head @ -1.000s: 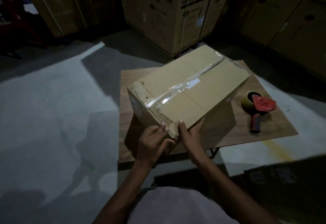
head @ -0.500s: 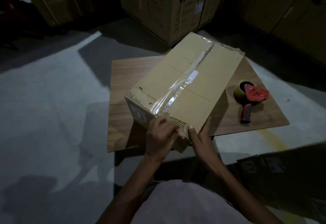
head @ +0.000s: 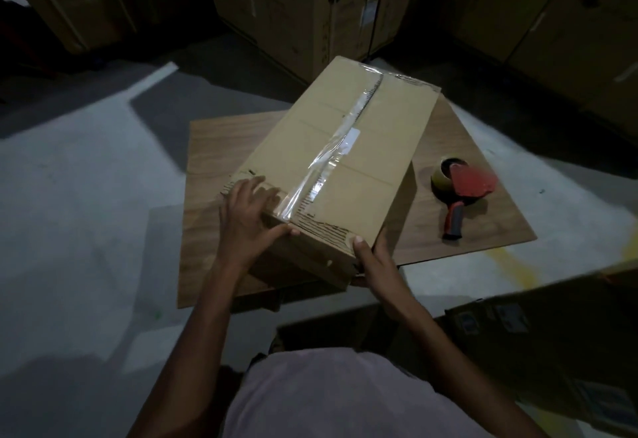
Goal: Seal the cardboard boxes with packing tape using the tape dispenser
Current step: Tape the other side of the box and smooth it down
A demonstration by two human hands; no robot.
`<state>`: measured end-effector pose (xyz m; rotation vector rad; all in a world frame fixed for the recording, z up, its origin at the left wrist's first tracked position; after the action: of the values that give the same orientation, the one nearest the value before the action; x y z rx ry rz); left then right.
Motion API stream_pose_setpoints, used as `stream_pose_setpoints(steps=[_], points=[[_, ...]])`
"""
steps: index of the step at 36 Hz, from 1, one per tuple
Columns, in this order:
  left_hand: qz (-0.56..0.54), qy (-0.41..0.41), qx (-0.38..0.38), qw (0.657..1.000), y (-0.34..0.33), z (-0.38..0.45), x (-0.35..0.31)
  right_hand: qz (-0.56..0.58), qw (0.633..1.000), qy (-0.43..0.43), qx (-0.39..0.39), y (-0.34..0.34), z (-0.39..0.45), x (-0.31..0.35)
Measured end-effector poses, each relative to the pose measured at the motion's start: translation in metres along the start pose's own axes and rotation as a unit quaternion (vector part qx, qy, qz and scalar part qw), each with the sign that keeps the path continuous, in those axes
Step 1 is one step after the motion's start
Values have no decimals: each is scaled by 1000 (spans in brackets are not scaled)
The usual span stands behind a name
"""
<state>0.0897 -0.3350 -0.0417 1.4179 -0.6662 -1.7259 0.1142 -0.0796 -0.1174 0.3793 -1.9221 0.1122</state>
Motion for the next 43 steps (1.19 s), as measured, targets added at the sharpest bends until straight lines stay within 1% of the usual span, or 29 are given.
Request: stream_pose_setpoints(steps=[2, 4, 7, 10, 12, 14, 17, 19, 22, 25, 30, 33, 38, 43], points=[[8, 44, 28, 999, 1, 12, 17, 6, 1000, -9, 6, 5, 9, 1], [10, 71, 50, 996, 0, 22, 28, 18, 1000, -20, 10, 9, 18, 2], [-6, 85, 68, 994, -2, 34, 37, 19, 999, -26, 1, 17, 33, 6], [-9, 85, 61, 994, -3, 44, 39, 10, 999, -31, -18, 23, 45, 16], [2, 83, 48, 995, -4, 50, 37, 15, 998, -20, -55, 29, 50, 25], [20, 85, 43, 995, -6, 55, 35, 62, 992, -20, -104, 33, 56, 29], [53, 90, 28, 994, -6, 57, 32, 162, 960, -96, -205, 35, 58, 11], [67, 96, 22, 993, -6, 54, 32, 182, 950, -119, -225, 24, 59, 3], [88, 106, 25, 990, -5, 48, 29, 196, 946, -127, -224, -1, 59, -4], [115, 112, 21, 987, -1, 38, 22, 214, 944, -115, -225, -19, 61, -6], [147, 128, 42, 980, -4, 13, 3, 211, 947, -101, -221, -12, 71, -5], [174, 121, 62, 975, -9, -2, -13, 211, 950, -70, -220, 1, 75, 2], [202, 124, 74, 969, -21, -17, -51, 213, 966, -26, -142, 31, 86, 12], [204, 63, 75, 974, -40, -24, -87, 144, 985, -27, -87, 61, 98, 25]])
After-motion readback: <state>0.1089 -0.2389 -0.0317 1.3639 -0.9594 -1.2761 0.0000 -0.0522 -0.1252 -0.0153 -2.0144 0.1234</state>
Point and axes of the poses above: each hand's wrist, its own z-axis towards the middle knuckle, its own y-axis out of the back of the hand, x = y × z, the point moved 10 cm from there along z, towards the middle knuckle, and after that the axes turned 5 degrees about x, right-handed, at the moved point
